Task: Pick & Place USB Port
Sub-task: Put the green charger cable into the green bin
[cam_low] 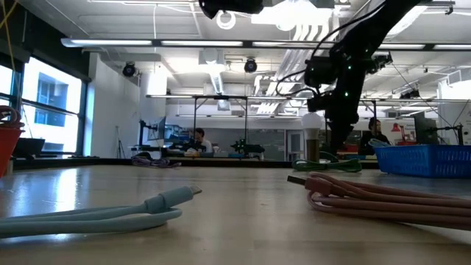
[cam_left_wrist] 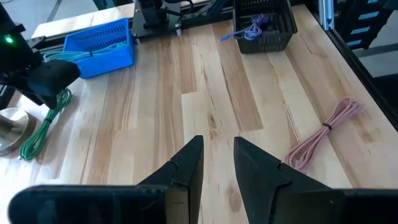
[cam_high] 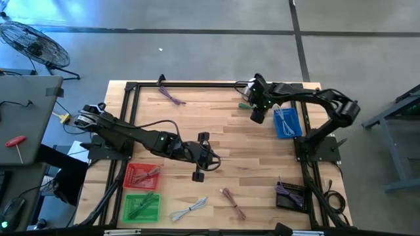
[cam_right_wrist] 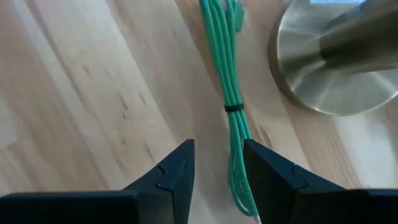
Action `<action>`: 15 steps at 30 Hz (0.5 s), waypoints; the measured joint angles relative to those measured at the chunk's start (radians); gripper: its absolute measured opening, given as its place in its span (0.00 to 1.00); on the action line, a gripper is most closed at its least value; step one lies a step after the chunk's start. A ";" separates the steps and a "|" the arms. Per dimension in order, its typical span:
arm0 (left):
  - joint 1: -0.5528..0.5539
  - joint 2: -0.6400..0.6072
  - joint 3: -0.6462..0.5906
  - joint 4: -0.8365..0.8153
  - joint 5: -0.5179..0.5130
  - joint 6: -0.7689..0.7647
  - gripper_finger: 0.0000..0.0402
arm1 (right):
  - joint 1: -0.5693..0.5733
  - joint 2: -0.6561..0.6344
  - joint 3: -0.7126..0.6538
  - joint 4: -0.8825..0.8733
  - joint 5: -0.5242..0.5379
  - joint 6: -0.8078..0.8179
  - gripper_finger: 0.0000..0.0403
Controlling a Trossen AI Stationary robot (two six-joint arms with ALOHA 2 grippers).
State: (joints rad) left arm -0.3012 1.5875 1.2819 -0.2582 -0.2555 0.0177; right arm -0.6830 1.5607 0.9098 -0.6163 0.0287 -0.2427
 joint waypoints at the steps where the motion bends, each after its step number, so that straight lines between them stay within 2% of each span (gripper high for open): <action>1: 0.000 0.000 0.000 -0.002 0.000 0.000 0.21 | 0.000 0.012 0.000 0.001 0.006 -0.002 0.32; 8: 0.000 0.000 0.000 -0.007 0.002 -0.007 0.21 | -0.013 0.066 0.000 0.025 0.065 -0.012 0.32; 15: 0.000 0.000 0.000 -0.007 0.002 -0.008 0.21 | -0.044 0.072 0.000 0.040 0.067 -0.010 0.32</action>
State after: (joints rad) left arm -0.3013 1.5875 1.2819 -0.2653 -0.2535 0.0101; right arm -0.7266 1.6325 0.9100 -0.5766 0.0956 -0.2531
